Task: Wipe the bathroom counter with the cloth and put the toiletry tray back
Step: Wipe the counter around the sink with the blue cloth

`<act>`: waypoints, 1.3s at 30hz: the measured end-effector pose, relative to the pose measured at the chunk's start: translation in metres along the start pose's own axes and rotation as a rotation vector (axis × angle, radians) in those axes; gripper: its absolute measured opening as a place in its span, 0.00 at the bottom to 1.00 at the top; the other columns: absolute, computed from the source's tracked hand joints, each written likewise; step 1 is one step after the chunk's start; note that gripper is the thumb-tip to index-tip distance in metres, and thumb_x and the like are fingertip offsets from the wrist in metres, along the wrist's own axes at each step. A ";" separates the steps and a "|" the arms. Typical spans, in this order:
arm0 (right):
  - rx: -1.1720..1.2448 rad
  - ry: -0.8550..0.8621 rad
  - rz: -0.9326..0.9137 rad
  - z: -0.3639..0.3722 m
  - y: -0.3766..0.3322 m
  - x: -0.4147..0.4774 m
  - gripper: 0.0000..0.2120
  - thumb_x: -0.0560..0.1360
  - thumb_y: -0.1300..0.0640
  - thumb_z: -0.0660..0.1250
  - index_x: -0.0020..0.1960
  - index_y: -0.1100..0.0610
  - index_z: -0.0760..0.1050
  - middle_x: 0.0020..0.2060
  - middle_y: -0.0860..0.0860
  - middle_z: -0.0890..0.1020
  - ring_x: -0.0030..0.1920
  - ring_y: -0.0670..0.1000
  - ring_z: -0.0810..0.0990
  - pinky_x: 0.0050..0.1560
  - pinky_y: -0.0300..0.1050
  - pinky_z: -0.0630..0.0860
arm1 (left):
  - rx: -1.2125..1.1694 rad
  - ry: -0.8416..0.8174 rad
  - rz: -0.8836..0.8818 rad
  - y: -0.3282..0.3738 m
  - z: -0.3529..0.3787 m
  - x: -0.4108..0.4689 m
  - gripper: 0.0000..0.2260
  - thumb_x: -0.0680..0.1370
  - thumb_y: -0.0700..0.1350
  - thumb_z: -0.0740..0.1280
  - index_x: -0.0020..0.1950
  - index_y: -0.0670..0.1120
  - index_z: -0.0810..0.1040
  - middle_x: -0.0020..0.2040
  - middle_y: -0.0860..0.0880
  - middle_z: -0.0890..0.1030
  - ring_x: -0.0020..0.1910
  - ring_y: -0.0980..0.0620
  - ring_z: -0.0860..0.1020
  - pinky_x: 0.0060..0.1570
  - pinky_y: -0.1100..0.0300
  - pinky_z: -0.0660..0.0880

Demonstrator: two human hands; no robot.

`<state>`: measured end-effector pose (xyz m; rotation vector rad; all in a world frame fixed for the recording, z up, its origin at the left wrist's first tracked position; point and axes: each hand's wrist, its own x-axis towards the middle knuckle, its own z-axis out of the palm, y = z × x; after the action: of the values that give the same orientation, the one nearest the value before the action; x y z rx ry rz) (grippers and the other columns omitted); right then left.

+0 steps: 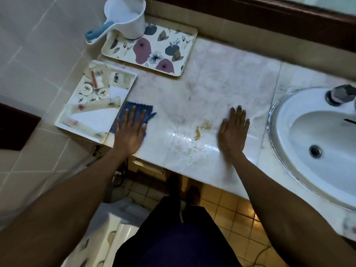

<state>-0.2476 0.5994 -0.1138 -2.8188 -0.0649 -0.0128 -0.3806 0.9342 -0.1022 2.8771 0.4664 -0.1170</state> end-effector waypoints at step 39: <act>0.131 -0.050 -0.055 -0.030 0.079 -0.034 0.23 0.84 0.52 0.51 0.78 0.57 0.60 0.79 0.55 0.58 0.79 0.56 0.54 0.79 0.52 0.52 | -0.058 -0.114 0.632 0.204 0.042 -0.024 0.22 0.85 0.52 0.52 0.80 0.56 0.58 0.82 0.48 0.55 0.81 0.43 0.51 0.76 0.40 0.49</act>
<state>-0.2784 0.5132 -0.1110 -2.6858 -0.1499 0.0474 -0.3401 0.7287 -0.0981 2.7884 -0.4547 -0.1526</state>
